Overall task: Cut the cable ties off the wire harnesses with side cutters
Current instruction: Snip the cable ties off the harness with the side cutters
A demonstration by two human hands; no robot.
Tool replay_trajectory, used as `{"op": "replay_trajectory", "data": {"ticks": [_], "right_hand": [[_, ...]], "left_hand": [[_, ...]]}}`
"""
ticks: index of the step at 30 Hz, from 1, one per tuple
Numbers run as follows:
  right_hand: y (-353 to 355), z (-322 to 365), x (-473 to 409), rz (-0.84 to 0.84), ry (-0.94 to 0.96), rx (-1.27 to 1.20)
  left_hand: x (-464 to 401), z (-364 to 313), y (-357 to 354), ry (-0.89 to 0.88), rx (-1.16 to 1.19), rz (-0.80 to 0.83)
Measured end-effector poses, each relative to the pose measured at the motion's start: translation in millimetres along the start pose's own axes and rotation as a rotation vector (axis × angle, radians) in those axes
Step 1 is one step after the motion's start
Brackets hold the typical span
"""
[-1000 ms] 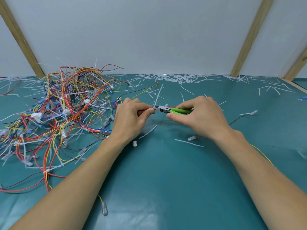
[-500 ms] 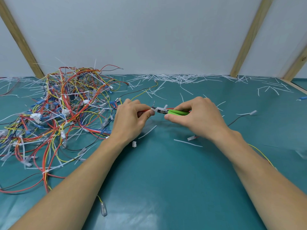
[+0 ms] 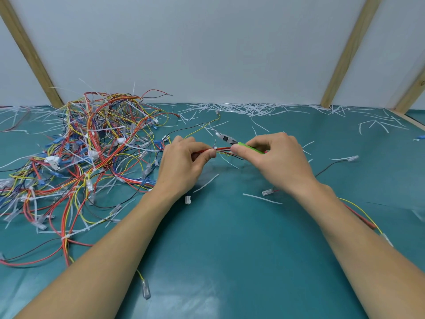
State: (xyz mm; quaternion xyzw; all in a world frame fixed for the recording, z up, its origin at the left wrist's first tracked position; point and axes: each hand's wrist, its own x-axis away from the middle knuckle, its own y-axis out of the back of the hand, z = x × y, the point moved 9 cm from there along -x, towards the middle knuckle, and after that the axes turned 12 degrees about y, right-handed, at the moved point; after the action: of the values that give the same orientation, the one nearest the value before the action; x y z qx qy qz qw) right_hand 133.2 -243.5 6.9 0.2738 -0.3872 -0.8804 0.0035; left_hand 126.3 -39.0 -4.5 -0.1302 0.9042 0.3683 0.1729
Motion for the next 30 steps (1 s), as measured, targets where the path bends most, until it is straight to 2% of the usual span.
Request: {"op": "replay_trajectory", "data": {"ticks": [8,13,18,23,30], "right_hand": [[4,-8,0,-0.065,-0.100,-0.132],[8,-11,0,-0.111,-0.092,-0.092],[15,-22,0,-0.143,-0.150,0.032],[12,-36,2,-0.143,-0.266,-0.053],[3,-43,3,-0.078,-0.293,0.021]], "left_hand": [[2,-1,0,0.020,0.013,-0.002],[3,-2,2,0.023,0.023,-0.025],[2,0,13,0.055,0.055,-0.117],[2,-1,26,0.045,0.036,-0.216],[2,2,33,0.076,-0.081,-0.302]]}}
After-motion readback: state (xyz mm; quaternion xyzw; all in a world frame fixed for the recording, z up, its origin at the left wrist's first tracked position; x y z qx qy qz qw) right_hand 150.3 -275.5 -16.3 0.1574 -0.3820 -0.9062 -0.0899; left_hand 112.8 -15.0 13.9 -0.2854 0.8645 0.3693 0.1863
